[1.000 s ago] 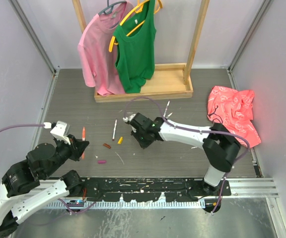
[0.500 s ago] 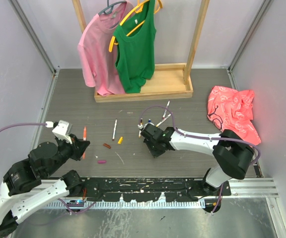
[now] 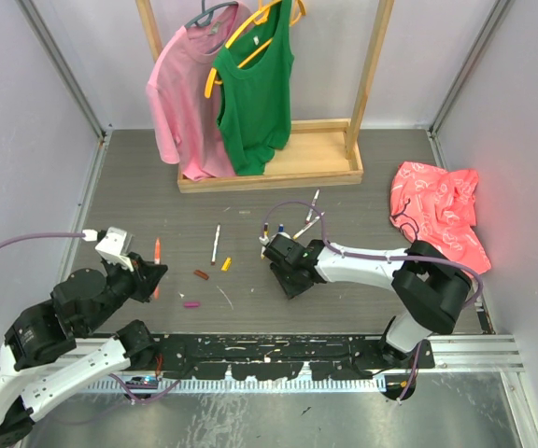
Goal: Insert the pens into the pen caps
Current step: Place the pen cap at the center of the board, then insert the pen cap onto the pen.
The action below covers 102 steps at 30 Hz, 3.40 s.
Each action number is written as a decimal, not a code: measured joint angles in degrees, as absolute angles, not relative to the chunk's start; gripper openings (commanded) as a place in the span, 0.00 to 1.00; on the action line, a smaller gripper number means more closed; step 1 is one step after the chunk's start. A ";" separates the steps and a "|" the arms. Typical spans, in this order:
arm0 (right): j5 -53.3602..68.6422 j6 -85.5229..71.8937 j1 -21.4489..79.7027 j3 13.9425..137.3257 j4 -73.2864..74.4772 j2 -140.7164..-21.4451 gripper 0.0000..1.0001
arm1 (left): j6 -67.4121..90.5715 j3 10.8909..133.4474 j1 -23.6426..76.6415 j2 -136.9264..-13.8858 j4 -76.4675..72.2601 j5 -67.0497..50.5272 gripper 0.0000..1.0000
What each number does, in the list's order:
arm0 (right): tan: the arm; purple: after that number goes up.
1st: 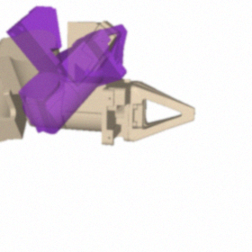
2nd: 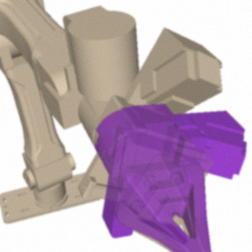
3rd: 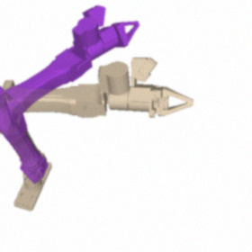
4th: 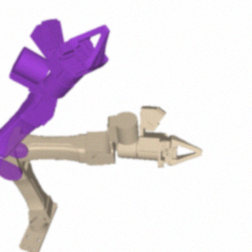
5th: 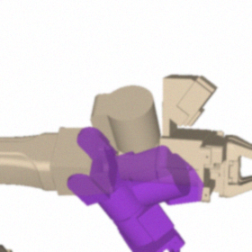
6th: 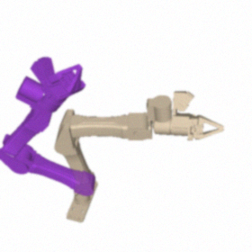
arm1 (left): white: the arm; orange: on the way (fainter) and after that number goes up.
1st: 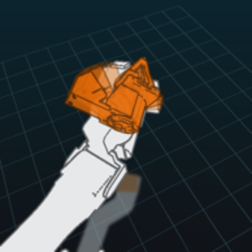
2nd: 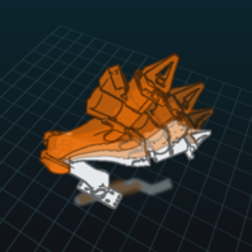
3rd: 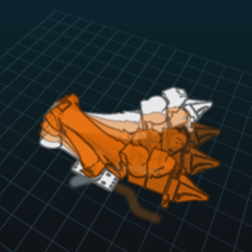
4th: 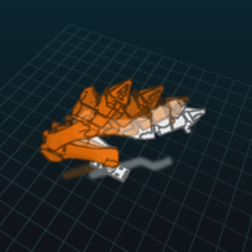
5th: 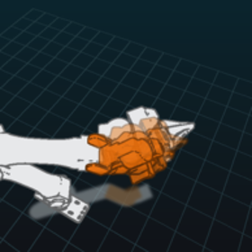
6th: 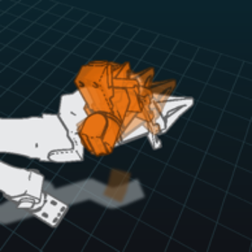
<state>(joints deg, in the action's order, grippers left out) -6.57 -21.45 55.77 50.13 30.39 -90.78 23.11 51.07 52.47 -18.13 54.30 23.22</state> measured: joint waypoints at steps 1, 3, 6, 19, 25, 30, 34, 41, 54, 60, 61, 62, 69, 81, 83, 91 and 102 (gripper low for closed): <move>-6.59 -21.43 55.77 50.13 30.39 -90.80 0.35 | 23.11 51.07 52.47 -18.13 54.30 23.24 0.00; -6.63 -21.39 55.77 50.15 30.39 -90.83 0.35 | 23.11 51.07 52.47 -18.13 54.30 23.24 0.00; -6.66 -21.34 55.77 50.41 30.46 -91.13 0.34 | 23.11 51.07 52.47 -18.13 54.30 23.29 0.00; -5.91 -21.41 55.81 51.03 30.13 -91.81 0.24 | 23.11 51.07 52.45 -18.15 54.30 23.40 0.00; -6.13 -21.65 55.81 50.96 30.24 -91.77 0.18 | 23.11 51.07 52.45 -18.55 54.30 23.40 0.00; -6.09 -21.87 55.83 50.89 30.15 -91.70 0.08 | 23.11 51.07 52.45 -18.76 54.30 23.40 0.00; -5.98 -22.37 55.83 49.82 29.23 -90.50 0.01 | 23.22 51.07 52.45 -18.76 54.33 24.01 0.00; -7.27 -22.70 55.77 47.44 28.91 -80.03 0.00 | 23.40 50.22 52.45 -18.17 54.24 25.32 0.00; -1.56 -28.73 54.37 43.31 11.77 -57.80 0.00 | 26.17 48.12 52.45 -16.34 50.11 20.80 0.00; -2.04 -32.86 54.37 42.52 5.54 -53.32 0.00 | 26.24 48.53 52.45 -26.85 45.91 13.82 0.00; -2.00 -33.19 54.37 42.52 5.02 -52.86 0.00 | 26.35 48.49 52.45 -28.51 44.95 12.19 0.00; -1.78 -33.41 54.37 42.52 4.43 -52.31 0.00 | 26.52 48.36 52.45 -30.20 43.68 10.52 0.00; 0.36 -37.74 54.37 36.86 -4.73 -46.72 0.00 | 29.41 46.24 54.17 -37.89 35.29 4.45 0.00; 1.15 -46.83 54.35 23.40 -25.71 -42.30 0.00 | 29.28 43.42 64.14 -37.95 24.86 7.03 0.00; 1.15 -47.40 54.35 22.85 -28.86 -41.54 0.00 | 29.28 43.42 66.59 -38.76 23.68 9.02 0.00; 0.91 -48.01 54.35 21.85 -36.62 -39.33 0.00 | 28.88 44.05 80.40 -45.84 20.60 20.58 0.00; 0.93 -47.97 54.37 21.52 -38.61 -39.20 0.00 | 28.91 44.62 82.13 -48.31 17.43 25.80 0.00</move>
